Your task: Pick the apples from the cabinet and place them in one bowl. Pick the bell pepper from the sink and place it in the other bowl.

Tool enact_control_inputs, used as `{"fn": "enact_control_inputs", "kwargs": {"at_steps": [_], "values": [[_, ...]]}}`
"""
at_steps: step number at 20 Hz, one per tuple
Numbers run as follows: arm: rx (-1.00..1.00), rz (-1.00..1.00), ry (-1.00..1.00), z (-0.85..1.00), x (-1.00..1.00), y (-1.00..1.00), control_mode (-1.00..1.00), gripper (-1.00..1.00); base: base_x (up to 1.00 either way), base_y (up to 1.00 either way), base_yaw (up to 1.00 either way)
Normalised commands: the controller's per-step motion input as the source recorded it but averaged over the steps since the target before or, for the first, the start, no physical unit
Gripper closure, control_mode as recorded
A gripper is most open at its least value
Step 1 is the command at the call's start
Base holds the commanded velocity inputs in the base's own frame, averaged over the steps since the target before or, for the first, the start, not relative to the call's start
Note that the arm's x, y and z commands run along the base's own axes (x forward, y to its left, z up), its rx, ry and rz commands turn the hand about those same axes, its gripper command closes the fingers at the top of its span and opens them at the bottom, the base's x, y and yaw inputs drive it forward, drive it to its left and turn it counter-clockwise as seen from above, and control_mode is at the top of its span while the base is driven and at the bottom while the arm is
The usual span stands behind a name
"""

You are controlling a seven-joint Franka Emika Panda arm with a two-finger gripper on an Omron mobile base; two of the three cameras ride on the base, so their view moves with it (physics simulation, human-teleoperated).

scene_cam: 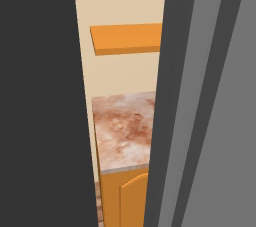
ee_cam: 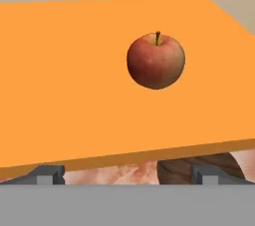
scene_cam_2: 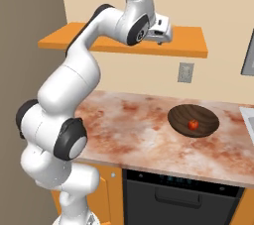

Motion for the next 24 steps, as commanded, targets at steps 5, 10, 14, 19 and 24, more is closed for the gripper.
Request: {"fn": "enact_control_inputs", "kwargs": {"at_steps": [5, 10, 14, 19, 24], "values": [[0.00, -0.04, 0.01, 0.00, 0.17, -0.12, -1.00, -1.00, 0.00, 0.00, 0.00], [0.00, -0.04, 0.00, 0.00, 0.14, -0.14, -1.00, -1.00, 0.00, 0.00, 0.00], [0.00, -0.03, 0.00, 0.00, 0.14, -0.11, -1.00, -1.00, 0.00, 0.00, 0.00], [0.00, -0.02, 0.00, 0.00, 0.16, -0.04, -1.00, -1.00, 0.00, 0.00, 0.00], [0.00, -0.02, 0.00, 0.00, 0.16, -0.03, -1.00, -1.00, 0.00, 0.00, 0.00]]}}
